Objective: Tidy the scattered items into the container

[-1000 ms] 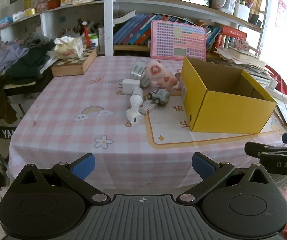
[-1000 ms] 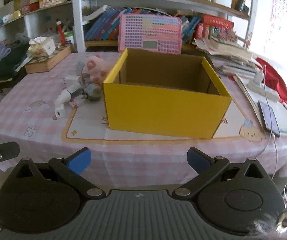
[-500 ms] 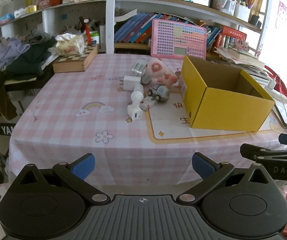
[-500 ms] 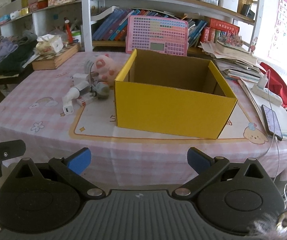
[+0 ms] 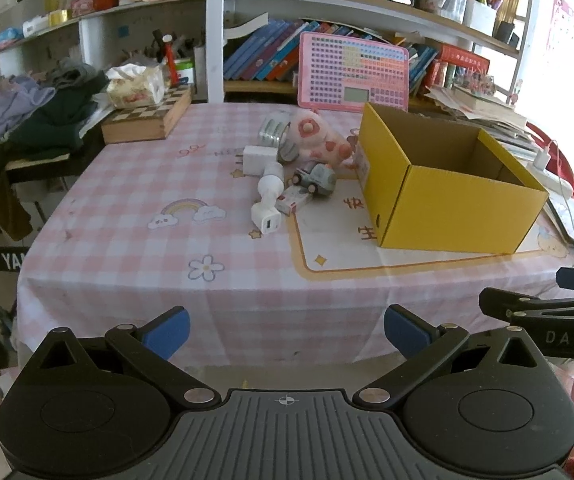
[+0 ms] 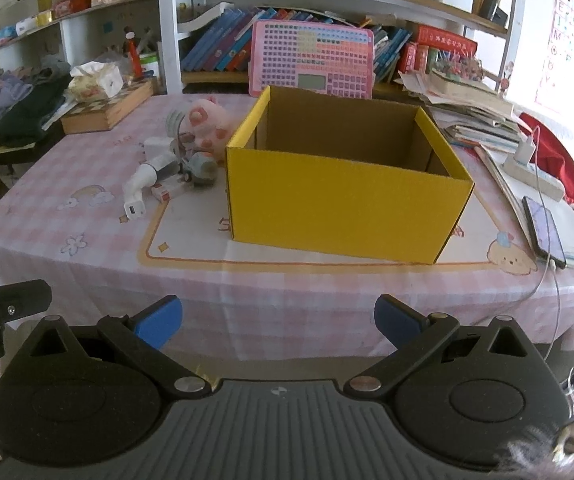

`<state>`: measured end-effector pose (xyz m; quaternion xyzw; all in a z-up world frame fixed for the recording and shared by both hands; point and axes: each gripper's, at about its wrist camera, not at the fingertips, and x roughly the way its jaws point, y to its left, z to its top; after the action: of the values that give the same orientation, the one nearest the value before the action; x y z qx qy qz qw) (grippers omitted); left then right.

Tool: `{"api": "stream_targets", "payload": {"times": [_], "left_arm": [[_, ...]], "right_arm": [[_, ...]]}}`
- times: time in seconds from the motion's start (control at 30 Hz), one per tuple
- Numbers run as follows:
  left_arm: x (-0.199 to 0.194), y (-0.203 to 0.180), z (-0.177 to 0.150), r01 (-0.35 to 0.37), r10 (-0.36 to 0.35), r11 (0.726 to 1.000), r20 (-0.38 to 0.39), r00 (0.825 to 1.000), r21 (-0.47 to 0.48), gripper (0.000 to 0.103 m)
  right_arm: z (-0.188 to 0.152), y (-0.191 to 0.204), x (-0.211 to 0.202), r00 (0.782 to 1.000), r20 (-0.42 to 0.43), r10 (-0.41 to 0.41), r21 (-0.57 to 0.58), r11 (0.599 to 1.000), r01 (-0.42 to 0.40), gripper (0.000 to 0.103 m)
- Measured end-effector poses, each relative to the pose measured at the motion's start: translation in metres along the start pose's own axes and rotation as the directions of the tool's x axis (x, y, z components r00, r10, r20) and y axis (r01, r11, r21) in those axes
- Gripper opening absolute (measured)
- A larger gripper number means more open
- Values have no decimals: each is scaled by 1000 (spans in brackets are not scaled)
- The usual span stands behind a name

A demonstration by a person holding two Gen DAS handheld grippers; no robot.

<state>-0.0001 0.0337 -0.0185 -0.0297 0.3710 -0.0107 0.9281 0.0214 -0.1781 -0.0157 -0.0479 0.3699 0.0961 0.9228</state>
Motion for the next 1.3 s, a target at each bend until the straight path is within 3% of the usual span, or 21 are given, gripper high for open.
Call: {"api": "stream_targets", "payload": {"times": [0.53, 0.87, 1.2, 1.3], "left_arm": [[0, 8, 4, 16, -16, 1000, 28, 999, 14, 103], [5, 14, 11, 37, -40, 999, 74, 996, 34, 103], [19, 20, 26, 39, -45, 998, 104, 994, 54, 100], [29, 24, 33, 35, -40, 998, 100, 994, 53, 97]], "right_arm": [[3, 8, 3, 1000, 0, 7, -8, 1000, -7, 103], [18, 22, 3, 996, 60, 62, -44, 997, -59, 99], [47, 35, 16, 985, 108, 135, -90, 988, -126, 80], [62, 39, 24, 979, 111, 171, -93, 982, -162, 61]]}}
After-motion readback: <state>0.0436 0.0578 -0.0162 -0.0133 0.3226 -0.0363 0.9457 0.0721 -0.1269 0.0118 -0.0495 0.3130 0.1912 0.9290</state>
